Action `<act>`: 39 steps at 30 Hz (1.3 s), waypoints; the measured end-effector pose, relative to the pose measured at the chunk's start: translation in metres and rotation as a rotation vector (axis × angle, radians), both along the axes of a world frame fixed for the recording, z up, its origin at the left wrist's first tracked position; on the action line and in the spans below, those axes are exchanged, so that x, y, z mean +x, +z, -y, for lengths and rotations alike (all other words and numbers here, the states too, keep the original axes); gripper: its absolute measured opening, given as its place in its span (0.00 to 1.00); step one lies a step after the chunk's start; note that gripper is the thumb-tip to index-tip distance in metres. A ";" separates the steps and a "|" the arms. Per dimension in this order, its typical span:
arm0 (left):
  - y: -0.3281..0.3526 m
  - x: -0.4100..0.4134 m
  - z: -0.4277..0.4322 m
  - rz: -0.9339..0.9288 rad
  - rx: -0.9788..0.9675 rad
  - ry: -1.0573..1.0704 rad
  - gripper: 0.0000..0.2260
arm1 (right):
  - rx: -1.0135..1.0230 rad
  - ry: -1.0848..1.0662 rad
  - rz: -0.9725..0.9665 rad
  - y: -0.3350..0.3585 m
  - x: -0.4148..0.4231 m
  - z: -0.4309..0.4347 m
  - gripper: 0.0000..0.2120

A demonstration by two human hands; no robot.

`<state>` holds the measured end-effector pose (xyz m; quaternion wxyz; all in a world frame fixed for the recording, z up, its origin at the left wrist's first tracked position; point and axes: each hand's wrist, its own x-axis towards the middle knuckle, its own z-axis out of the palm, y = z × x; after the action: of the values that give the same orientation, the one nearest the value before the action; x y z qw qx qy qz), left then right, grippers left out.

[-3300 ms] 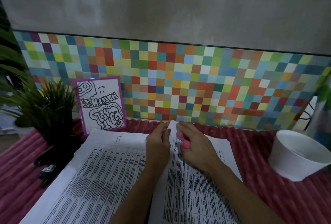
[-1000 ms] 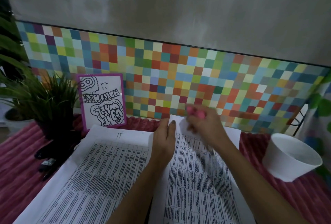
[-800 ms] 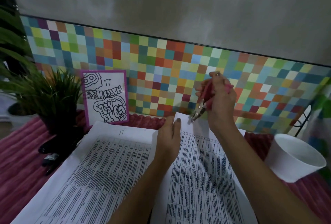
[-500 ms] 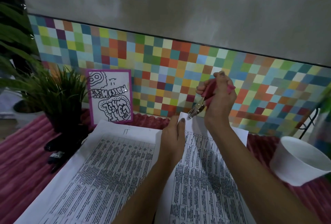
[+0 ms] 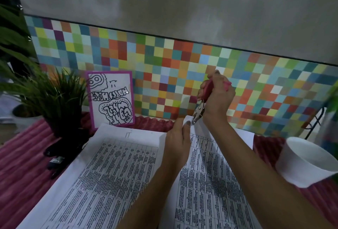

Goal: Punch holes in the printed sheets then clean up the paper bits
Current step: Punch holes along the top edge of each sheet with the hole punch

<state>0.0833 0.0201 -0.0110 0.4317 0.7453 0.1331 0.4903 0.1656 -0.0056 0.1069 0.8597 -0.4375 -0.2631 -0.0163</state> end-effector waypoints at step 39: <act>0.000 -0.002 0.002 0.015 0.027 -0.026 0.10 | -0.229 0.158 -0.156 0.006 0.009 -0.001 0.07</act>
<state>0.0809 0.0185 -0.0111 0.4290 0.7490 0.1136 0.4919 0.1743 -0.0046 0.1133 0.8207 -0.5104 -0.2293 0.1156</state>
